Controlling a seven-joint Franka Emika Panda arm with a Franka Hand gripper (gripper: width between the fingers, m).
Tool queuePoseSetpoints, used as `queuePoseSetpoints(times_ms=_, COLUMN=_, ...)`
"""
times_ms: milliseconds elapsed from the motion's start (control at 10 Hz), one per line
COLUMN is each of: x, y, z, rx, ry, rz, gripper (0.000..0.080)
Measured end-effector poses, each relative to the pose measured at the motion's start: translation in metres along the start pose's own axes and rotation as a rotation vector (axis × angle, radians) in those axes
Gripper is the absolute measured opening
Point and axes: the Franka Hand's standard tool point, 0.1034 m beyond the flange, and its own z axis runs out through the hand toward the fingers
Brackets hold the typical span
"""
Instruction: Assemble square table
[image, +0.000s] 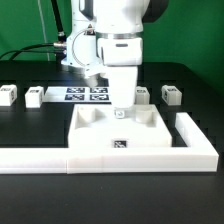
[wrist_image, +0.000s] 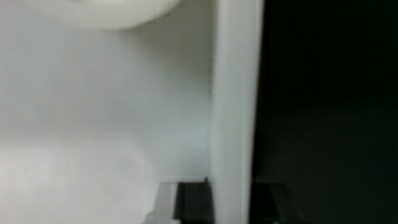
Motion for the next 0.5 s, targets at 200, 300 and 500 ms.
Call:
queuePoseSetpoints(times_ms=200, x=0.013, y=0.007, z=0.001, rx=-0.004, ry=0.004, rz=-0.017, gripper=0.0057)
queuePoseSetpoints(times_ms=300, x=0.02, y=0.011, z=0.001, rx=0.004, ry=0.005, rz=-0.023, gripper=0.0057)
queuePoseSetpoints(times_ms=500, x=0.026, y=0.016, z=0.001, rx=-0.001, ry=0.01, rz=-0.015, gripper=0.0057)
